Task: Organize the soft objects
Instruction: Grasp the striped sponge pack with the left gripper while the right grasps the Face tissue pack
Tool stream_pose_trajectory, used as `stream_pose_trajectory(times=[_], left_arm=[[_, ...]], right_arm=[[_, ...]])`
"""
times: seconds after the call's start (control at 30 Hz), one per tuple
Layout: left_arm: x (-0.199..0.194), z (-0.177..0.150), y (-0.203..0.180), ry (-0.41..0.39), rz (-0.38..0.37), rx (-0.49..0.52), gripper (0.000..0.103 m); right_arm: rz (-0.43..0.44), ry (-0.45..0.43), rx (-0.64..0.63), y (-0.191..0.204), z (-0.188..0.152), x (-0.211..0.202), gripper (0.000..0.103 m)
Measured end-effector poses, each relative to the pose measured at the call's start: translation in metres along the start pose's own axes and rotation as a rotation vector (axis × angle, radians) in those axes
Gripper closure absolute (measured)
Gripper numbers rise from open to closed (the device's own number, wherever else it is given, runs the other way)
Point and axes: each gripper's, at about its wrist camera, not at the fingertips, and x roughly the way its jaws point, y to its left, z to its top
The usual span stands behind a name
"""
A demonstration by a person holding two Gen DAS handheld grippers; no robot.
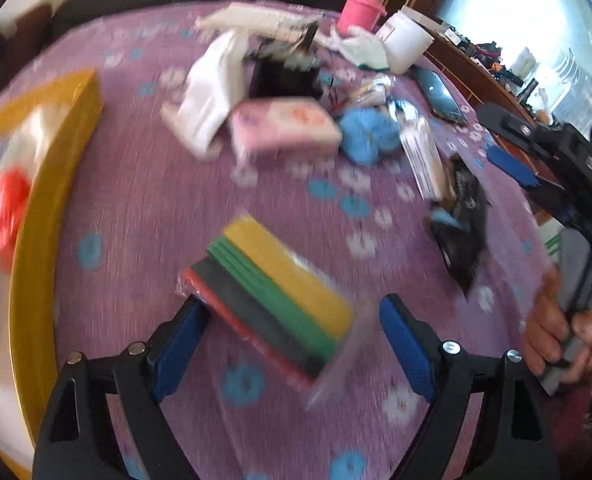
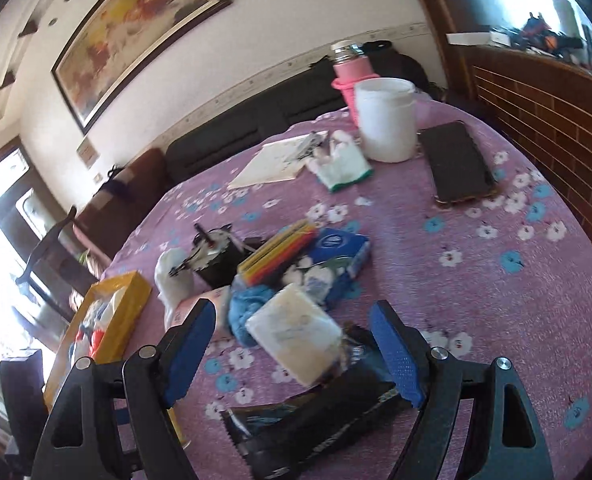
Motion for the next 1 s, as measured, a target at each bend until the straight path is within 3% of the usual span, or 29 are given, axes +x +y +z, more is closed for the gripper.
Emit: stream_pose_trajectory(times=[0.1, 0.2, 0.27, 0.3, 0.43, 0.5, 0.6, 0.77, 0.9, 1.0], left_arm=[[0.006, 0.012, -0.005, -0.019, 0.021, 0.055, 0.056], [0.006, 0.012, -0.005, -0.031, 0.029, 0.068, 0.056], [0.007, 0.01, -0.005, -0.037, 0.028, 0.066, 0.053], [0.009, 0.011, -0.007, -0.042, 0.03, 0.072, 0.047], [0.021, 0.009, -0.03, -0.049, 0.035, 0.139, 0.007], [0.029, 0.007, -0.043, -0.052, 0.096, 0.2, 0.007], [0.018, 0.005, -0.043, -0.085, 0.094, 0.217, 0.066], [-0.009, -0.004, -0.008, -0.091, 0.004, 0.123, 0.066], [-0.045, -0.011, 0.017, -0.149, -0.074, 0.049, 0.066], [-0.072, -0.019, 0.033, -0.198, -0.102, 0.012, 0.066]], right_arm=[[-0.034, -0.032, 0.024, -0.007, 0.0, -0.001, 0.019], [-0.059, -0.049, 0.061, -0.02, 0.001, -0.005, 0.017], [-0.045, -0.04, 0.093, -0.026, 0.001, -0.004, 0.017], [-0.044, -0.032, 0.101, -0.027, 0.001, -0.003, 0.017], [-0.065, -0.004, 0.108, -0.031, -0.002, 0.005, 0.017], [-0.082, 0.011, 0.125, -0.035, -0.004, 0.009, 0.017], [-0.117, 0.0, 0.134, -0.038, -0.006, 0.007, 0.017], [-0.108, -0.026, 0.056, -0.019, 0.002, -0.005, 0.016], [-0.042, 0.167, -0.11, 0.016, 0.012, 0.027, 0.014], [-0.114, 0.241, -0.26, 0.04, 0.011, 0.057, 0.014]])
